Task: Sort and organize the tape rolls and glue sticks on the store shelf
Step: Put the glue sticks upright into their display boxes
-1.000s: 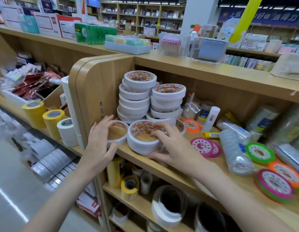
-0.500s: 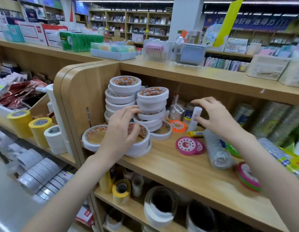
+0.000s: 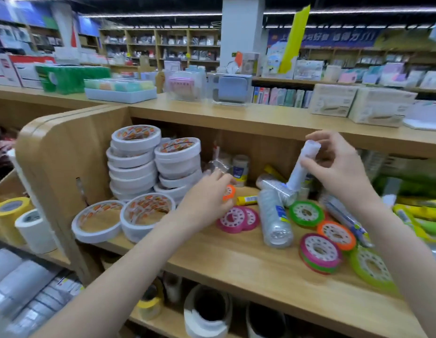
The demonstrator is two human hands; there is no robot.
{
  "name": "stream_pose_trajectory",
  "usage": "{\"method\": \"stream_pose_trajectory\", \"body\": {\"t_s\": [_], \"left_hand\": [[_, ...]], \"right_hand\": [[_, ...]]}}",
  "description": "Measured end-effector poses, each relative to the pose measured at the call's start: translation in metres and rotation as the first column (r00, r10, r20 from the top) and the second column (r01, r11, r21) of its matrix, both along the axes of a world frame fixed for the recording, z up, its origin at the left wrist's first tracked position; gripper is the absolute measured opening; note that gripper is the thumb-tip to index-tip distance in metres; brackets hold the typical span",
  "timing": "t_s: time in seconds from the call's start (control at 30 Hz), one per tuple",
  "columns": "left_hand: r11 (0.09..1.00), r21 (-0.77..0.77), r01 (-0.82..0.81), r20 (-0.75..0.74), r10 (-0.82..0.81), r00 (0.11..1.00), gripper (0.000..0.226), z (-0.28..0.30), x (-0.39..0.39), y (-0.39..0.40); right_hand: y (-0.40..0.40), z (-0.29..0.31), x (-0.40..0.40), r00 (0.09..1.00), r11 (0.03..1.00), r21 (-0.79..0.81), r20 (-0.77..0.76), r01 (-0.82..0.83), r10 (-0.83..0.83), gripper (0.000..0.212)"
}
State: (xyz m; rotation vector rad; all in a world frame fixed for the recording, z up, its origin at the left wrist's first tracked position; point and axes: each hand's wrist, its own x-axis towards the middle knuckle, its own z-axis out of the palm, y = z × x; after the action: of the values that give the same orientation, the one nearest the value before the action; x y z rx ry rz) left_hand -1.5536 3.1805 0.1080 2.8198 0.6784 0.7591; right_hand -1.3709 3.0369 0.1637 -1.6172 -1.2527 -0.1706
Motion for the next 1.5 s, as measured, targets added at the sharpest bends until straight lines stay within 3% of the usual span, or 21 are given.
{"method": "stream_pose_trajectory", "body": {"t_s": [0.1, 0.23, 0.33, 0.4, 0.47, 0.53, 0.6, 0.73, 0.9, 1.0, 1.1, 1.17, 1.33, 1.43, 1.5], "left_hand": [[0.997, -0.051, -0.053, -0.192, 0.043, 0.98, 0.037, -0.003, 0.034, 0.006], [0.989, -0.066, -0.133, -0.384, 0.098, 0.918, 0.032, -0.003, 0.066, 0.013], [0.987, -0.013, -0.159, -0.427, 0.139, 0.893, 0.026, -0.001, 0.075, 0.017], [0.983, 0.004, -0.183, -0.379, 0.17, 0.91, 0.028, 0.002, 0.07, 0.018], [0.978, 0.018, -0.207, -0.216, 0.206, 0.954, 0.032, 0.004, 0.059, 0.015], [0.978, 0.005, -0.207, -0.065, 0.207, 0.976, 0.032, 0.003, 0.045, 0.009], [0.98, -0.006, -0.197, -0.008, 0.197, 0.98, 0.03, -0.001, 0.034, 0.004], [0.973, -0.134, -0.189, 0.084, 0.201, 0.976, 0.029, -0.01, 0.018, 0.005], [0.962, -0.161, -0.221, 0.099, 0.239, 0.966, 0.034, -0.015, 0.004, 0.005], [0.962, -0.189, -0.195, 0.18, 0.229, 0.956, 0.021, -0.017, -0.001, 0.002], [0.963, -0.199, -0.18, 0.252, 0.228, 0.941, 0.017, -0.02, -0.002, 0.002], [0.97, -0.202, -0.136, 0.314, 0.196, 0.929, 0.018, -0.021, -0.001, 0.002], [0.966, -0.258, -0.02, 0.453, 0.139, 0.881, 0.008, -0.019, 0.004, 0.007], [0.952, -0.304, 0.028, 0.463, 0.122, 0.878, 0.012, -0.018, 0.006, 0.008], [0.938, -0.341, 0.063, 0.488, 0.12, 0.864, 0.013, -0.019, 0.006, 0.008]], "right_hand": [[-0.018, 0.002, 0.011, 0.995, 0.999, -0.007, -0.098, -0.033, 0.032, 0.025], [-0.026, -0.011, 0.02, 0.991, 0.958, -0.282, 0.105, -0.053, 0.086, 0.02], [-0.021, -0.021, 0.029, 0.974, 0.909, -0.414, 0.217, 0.036, 0.06, 0.023], [-0.01, -0.022, 0.032, 0.959, 0.878, -0.474, 0.273, 0.072, 0.069, 0.031], [0.011, -0.022, 0.03, 0.924, 0.844, -0.528, 0.364, 0.101, 0.117, 0.036], [0.036, -0.019, 0.026, 0.868, 0.769, -0.607, 0.474, 0.2, 0.149, 0.041], [0.059, -0.018, 0.024, 0.843, 0.679, -0.672, 0.518, 0.296, 0.145, 0.045], [0.094, -0.028, 0.02, 0.935, 0.619, -0.756, 0.343, 0.214, 0.095, 0.018], [0.102, -0.02, 0.022, 0.965, 0.585, -0.81, 0.19, 0.049, 0.182, 0.037], [0.094, -0.013, 0.024, 0.98, 0.644, -0.759, 0.04, -0.097, 0.195, 0.023], [0.088, -0.013, 0.028, 0.984, 0.685, -0.727, 0.155, 0.051, 0.092, 0.009], [0.089, -0.013, 0.03, 0.963, 0.603, -0.785, 0.251, 0.141, 0.101, 0.014], [0.105, -0.011, 0.033, 0.965, 0.393, -0.897, 0.251, 0.203, 0.076, 0.018], [0.115, -0.016, 0.031, 0.951, 0.348, -0.905, 0.294, 0.244, 0.097, 0.02], [0.116, -0.019, 0.031, 0.951, 0.372, -0.895, 0.297, 0.245, 0.088, 0.021]]}}
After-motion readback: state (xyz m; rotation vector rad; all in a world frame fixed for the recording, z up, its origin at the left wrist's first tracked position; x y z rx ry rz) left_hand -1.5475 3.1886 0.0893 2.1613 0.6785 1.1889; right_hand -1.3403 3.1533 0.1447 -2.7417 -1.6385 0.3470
